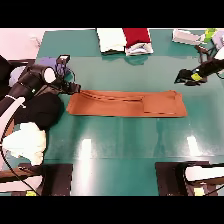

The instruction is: Fold the shirts.

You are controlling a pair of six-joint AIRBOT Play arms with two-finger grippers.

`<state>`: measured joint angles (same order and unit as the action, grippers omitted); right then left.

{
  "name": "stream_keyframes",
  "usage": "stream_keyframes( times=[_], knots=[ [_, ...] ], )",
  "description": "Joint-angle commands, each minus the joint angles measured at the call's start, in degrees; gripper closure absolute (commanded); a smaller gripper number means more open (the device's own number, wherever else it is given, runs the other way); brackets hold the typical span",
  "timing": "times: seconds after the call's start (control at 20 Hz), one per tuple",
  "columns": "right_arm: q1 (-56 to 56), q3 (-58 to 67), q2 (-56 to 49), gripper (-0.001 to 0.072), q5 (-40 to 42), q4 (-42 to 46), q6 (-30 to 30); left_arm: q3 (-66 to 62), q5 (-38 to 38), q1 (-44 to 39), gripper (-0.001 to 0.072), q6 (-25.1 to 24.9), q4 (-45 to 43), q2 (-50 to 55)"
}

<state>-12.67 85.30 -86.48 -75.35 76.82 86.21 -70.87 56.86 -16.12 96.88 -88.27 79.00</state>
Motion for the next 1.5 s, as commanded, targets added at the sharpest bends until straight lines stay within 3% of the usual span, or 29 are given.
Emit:
stream_keyframes(
  times=[0.0,0.3,0.65,0.75,0.85,0.9,1.15,1.45],
  knots=[
    [-5.49,-6.29,3.45,0.0082,-0.76,-0.22,-1.88,-1.64,4.31,-0.09,0.0685,-1.36,1.92,-0.70],
    [-9.86,-18.97,1.33,0.0081,2.67,-5.86,-4.09,-1.64,2.34,-3.82,0.0685,-1.38,6.05,-0.68],
    [-4.48,-20.02,-1.64,0.0101,8.26,-4.66,-3.96,-1.64,2.73,-6.40,0.0685,-1.29,6.25,-0.68],
    [-3.74,-20.02,-1.66,0.0172,8.76,-4.68,-4.02,-1.64,2.60,-6.40,0.0685,-1.11,6.47,-0.68],
    [-3.48,-20.02,-1.62,0.0583,8.72,-4.81,-5.01,-1.64,2.49,-6.40,0.0685,-1.11,8.11,-0.68],
    [-3.41,-19.93,-1.62,0.0688,7.78,-4.87,-5.29,-1.64,2.25,-6.40,0.0686,-1.14,9.60,-0.63],
    [-3.19,-13.35,1.51,0.0691,-0.70,-4.94,-4.74,-2.69,-3.56,-11.74,0.0688,-0.87,11.23,3.19],
    [3.13,-1.36,10.78,0.0692,-8.85,-5.42,-1.22,-18.49,-5.03,-18.84,0.0687,-1.44,16.26,19.58]
  ],
)
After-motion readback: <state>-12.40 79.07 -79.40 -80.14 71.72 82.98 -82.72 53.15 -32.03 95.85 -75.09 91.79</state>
